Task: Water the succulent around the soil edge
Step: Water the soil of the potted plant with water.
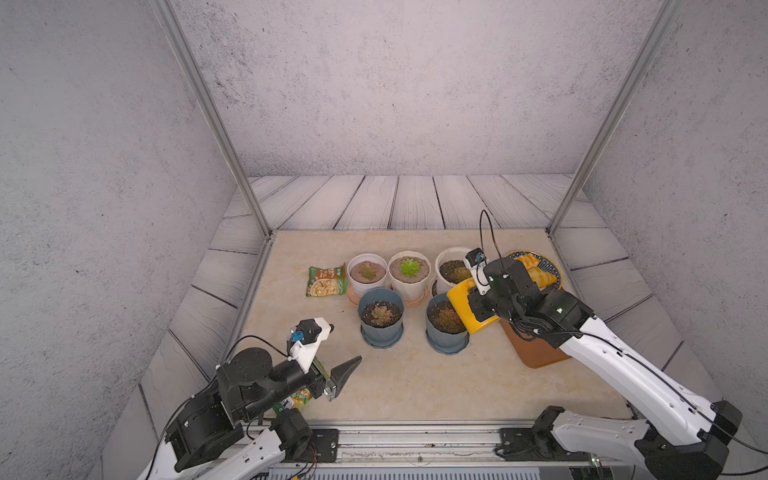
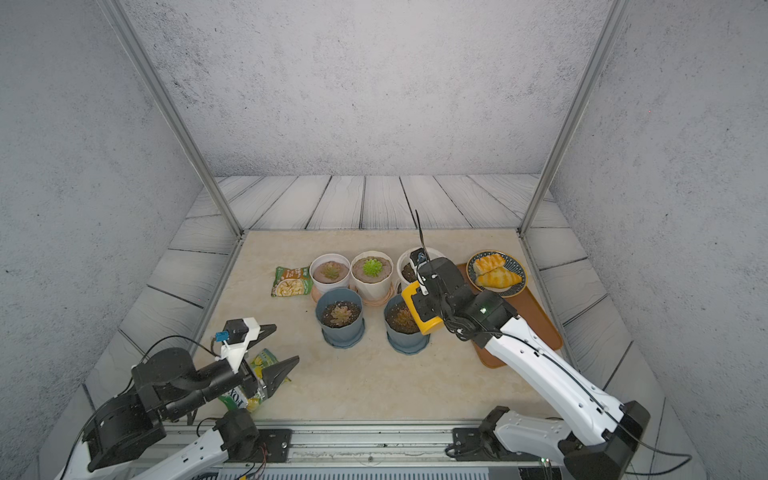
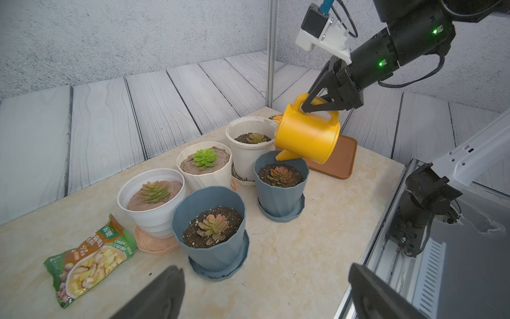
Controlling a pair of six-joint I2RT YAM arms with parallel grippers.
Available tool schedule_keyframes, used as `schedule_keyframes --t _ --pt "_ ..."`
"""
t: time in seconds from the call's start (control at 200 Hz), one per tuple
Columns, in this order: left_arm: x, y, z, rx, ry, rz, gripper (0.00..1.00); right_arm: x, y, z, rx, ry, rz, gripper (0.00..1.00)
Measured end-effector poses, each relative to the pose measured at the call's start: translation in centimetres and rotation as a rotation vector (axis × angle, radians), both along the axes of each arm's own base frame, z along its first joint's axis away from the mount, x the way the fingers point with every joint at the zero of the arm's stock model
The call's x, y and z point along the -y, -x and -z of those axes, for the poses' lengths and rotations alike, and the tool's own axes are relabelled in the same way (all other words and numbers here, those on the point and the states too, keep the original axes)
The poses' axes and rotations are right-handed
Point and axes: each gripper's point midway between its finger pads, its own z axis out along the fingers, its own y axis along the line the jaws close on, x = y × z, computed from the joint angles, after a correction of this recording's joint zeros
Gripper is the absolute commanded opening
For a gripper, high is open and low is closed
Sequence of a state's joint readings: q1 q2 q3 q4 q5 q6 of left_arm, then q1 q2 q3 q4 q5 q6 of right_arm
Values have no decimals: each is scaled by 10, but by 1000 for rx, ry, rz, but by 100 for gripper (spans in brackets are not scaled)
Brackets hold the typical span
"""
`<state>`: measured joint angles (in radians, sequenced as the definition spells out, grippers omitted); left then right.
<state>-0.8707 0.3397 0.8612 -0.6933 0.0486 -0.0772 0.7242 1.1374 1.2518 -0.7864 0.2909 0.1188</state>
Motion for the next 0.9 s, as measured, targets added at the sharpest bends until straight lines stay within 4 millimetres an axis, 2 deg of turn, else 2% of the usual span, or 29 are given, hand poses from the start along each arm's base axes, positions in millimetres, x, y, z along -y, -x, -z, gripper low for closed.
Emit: schedule_keyframes --t 0.315,0.901 --pt "1 -2 2 -5 -9 -7 98 17 24 -10 -12 -21 -9 0" --pt "0 -5 3 -6 -19 -21 98 12 63 -16 -107 -137 -101 0"
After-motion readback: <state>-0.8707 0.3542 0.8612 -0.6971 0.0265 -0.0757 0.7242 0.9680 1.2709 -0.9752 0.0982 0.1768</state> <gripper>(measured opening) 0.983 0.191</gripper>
